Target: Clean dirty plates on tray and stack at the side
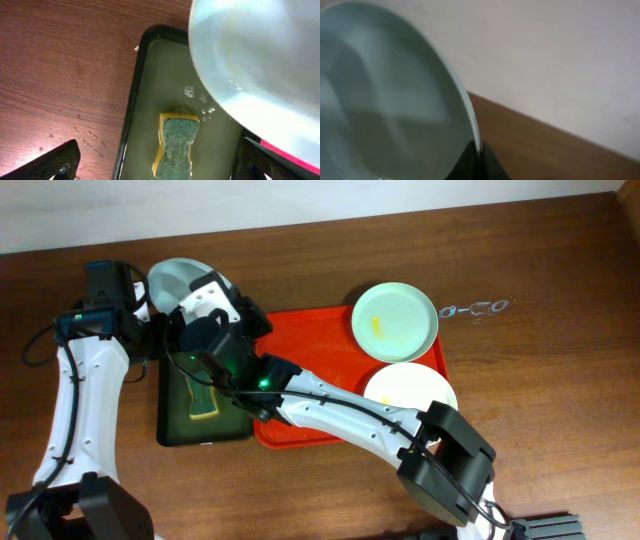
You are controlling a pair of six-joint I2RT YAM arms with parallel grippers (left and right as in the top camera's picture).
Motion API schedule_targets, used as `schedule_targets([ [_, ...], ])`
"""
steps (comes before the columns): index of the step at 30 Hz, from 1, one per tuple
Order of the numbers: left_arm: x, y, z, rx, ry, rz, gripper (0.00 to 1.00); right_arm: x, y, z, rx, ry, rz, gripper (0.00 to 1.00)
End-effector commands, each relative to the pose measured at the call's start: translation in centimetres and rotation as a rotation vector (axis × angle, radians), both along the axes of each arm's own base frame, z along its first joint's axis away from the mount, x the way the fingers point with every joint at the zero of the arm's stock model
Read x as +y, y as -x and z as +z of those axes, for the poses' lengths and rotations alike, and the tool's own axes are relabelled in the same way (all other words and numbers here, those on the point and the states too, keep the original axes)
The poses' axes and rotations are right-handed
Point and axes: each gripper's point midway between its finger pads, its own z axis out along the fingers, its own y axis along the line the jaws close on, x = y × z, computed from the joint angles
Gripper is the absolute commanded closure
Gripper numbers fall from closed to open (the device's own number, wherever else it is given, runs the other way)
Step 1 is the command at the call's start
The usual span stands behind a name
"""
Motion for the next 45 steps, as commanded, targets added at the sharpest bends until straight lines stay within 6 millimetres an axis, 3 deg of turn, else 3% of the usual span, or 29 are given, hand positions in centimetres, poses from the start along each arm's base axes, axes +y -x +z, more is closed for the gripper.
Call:
schedule_targets([
  [1,0.1,-0.2,1.0,-0.026,0.004,0.012,0.01,-0.3,0.4,2.1,-0.003,-0.109,-0.01,0.96],
  [4,0.1,-0.2,1.0,-0.026,0.004,0.012,0.01,-1.9,0.0,2.4,0.031,-0.126,-0.029,0.96],
  [8,0.1,-0.2,1.0,-0.026,0.004,0.012,0.01,-4.1,-0.3,2.1,0.231,-0.292,0.062,0.96],
  [12,0.1,-0.2,1.0,-0.026,0.004,0.012,0.01,-10.9,1.0,1.9,0.382,-0.31,-0.067,0.96],
  [18,0.1,-0.2,1.0,-0.026,0.004,0.012,0.01,-17.9,5.2,-4.4,0.907,-0.408,-0.082,0.96],
  [23,0.1,-0.2,1.0,-0.026,0.004,0.012,0.01,-23.2,7.3,-8.0,1.1,-0.473,-0.213,0.96],
  [26,0.1,-0.2,1.0,-0.026,0.004,0.012,0.01,-23.8,8.5,-11.4,1.153,-0.453,-0.245,0.96],
  [32,0.1,-0.2,1.0,-0.026,0.004,0.012,0.01,-22.6,7.8,-16.8,1.099,-0.585,-0.254,0.96],
  [38,0.1,-0.2,1.0,-0.026,0.004,0.012,0.01,-20.3,7.7,-17.7,1.084,-0.673,-0.216,0.96],
  [45,0.1,-0.2,1.0,-0.026,0.004,0.012,0.01,-19.4,7.7,-17.8,1.044,-0.651,-0.254,0.96],
])
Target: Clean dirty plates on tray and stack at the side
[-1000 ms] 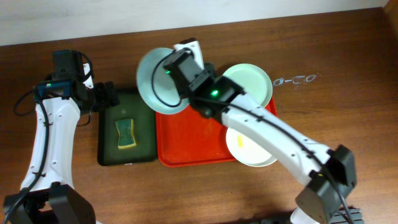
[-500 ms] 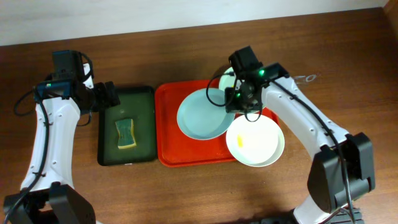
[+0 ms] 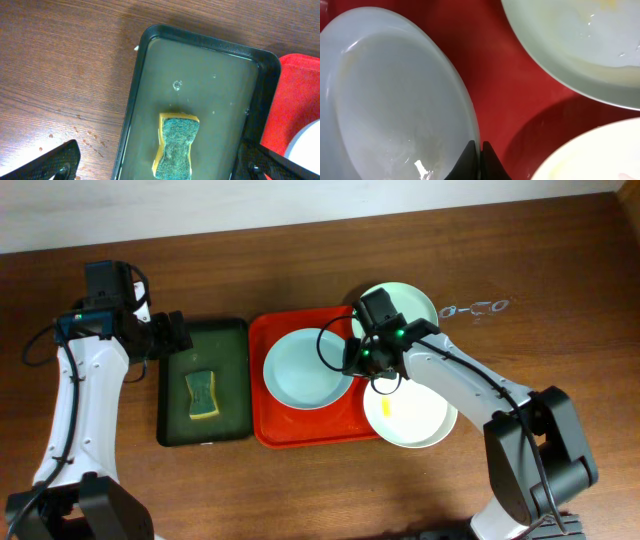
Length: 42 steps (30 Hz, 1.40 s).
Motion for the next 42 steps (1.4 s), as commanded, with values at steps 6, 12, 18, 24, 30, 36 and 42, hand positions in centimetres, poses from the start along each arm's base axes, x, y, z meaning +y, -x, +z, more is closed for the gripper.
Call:
schedule_targets([
  [6,0.1,-0.2,1.0,-0.026,0.004,0.012,0.01,0.8,0.0,0.3,-0.028,0.007,0.002,0.96],
  [12,0.1,-0.2,1.0,-0.026,0.004,0.012,0.01,-0.5,-1.3,2.9,-0.093,-0.016,-0.03,0.96],
  [18,0.1,-0.2,1.0,-0.026,0.004,0.012,0.01,-15.5,-3.1,12.1,-0.261,-0.126,-0.376,0.96],
  [24,0.1,-0.2,1.0,-0.026,0.004,0.012,0.01,-33.7,3.5,7.4,-0.061,0.042,-0.855,0.96],
  [30,0.1,-0.2,1.0,-0.026,0.004,0.012,0.01,-36.4,6.5,-1.4,0.23,0.11,-0.912,0.96],
  [36,0.1,-0.2,1.0,-0.026,0.004,0.012,0.01,-35.1,6.2,-4.6,0.306,0.101,-0.84,0.96],
  [42,0.1,-0.2,1.0,-0.026,0.004,0.012,0.01,-32.5,6.1,-3.6,0.341,0.131,-0.641,0.54],
])
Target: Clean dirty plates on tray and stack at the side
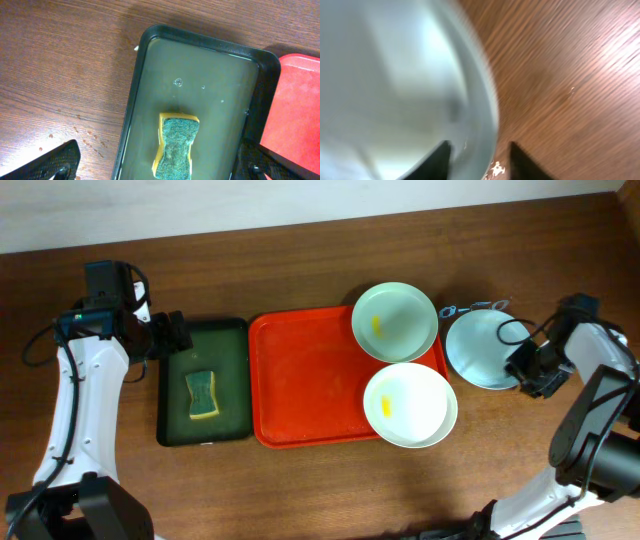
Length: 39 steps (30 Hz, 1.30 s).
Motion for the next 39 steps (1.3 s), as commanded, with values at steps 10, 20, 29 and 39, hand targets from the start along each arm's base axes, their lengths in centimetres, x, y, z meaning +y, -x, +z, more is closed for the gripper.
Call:
schedule_targets([
  [10,0.1,-0.2,1.0,-0.026,0.004,0.012,0.01,8.0,4.6,7.3,0.255,-0.17,0.417,0.53],
  [20,0.1,-0.2,1.0,-0.026,0.004,0.012,0.01,13.6,6.9,3.1,0.35,-0.179,0.578,0.56],
  [29,0.1,-0.2,1.0,-0.026,0.004,0.012,0.01,14.4,7.4,1.3,0.339,-0.184,0.575,0.74],
  [39,0.1,-0.2,1.0,-0.026,0.004,0.012,0.01,19.5,5.6,2.3,0.21,-0.377,0.607,0.96],
])
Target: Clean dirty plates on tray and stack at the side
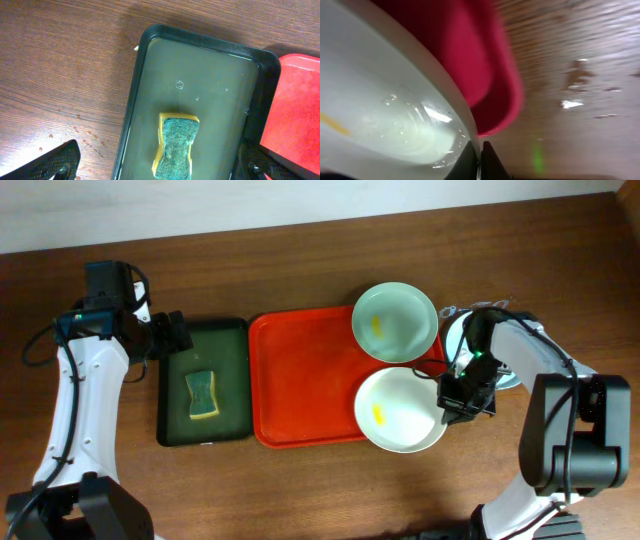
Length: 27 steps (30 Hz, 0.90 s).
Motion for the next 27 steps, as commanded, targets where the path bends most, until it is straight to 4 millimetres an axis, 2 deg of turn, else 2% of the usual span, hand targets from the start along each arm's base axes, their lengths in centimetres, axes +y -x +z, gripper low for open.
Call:
schedule_targets([
  [1,0.1,-0.2,1.0,-0.026,0.004,0.012,0.01,4.2,-1.2,1.0,-0.057,-0.129,0.041,0.96],
  [4,0.1,-0.2,1.0,-0.026,0.004,0.012,0.01,8.2,-2.8,1.4,-0.139,-0.237,0.089,0.96],
  [6,0.1,-0.2,1.0,-0.026,0.004,0.012,0.01,10.5,-4.3,1.2,-0.19,-0.242,0.065,0.96],
  [11,0.1,-0.2,1.0,-0.026,0.004,0.012,0.01,14.5,-7.5,0.9,-0.296,-0.23,-0.007,0.96],
  [13,0.1,-0.2,1.0,-0.026,0.004,0.012,0.01,14.9,-8.2,0.5,-0.331,-0.166,-0.026,0.96],
  [16,0.1,-0.2,1.0,-0.026,0.004,0.012,0.01,14.7,-8.3,-0.1,-0.347,-0.063,-0.037,0.96],
  [20,0.1,-0.2,1.0,-0.026,0.004,0.012,0.01,15.4,-8.6,-0.1,-0.357,-0.066,-0.065,0.96],
  [21,0.1,-0.2,1.0,-0.026,0.004,0.012,0.01,15.7,-8.5,0.0,-0.361,-0.067,-0.06,0.93],
  [22,0.1,-0.2,1.0,-0.026,0.004,0.012,0.01,15.8,-8.6,-0.1,-0.366,-0.066,-0.053,0.85],
  [23,0.1,-0.2,1.0,-0.026,0.004,0.012,0.01,15.7,-8.8,-0.1,-0.388,-0.059,-0.027,0.68],
  [24,0.1,-0.2,1.0,-0.026,0.004,0.012,0.01,15.6,-9.0,-0.1,-0.407,-0.058,0.006,0.61],
  [27,0.1,-0.2,1.0,-0.026,0.004,0.012,0.01,15.0,-9.9,-0.2,-0.461,-0.023,0.052,0.59],
])
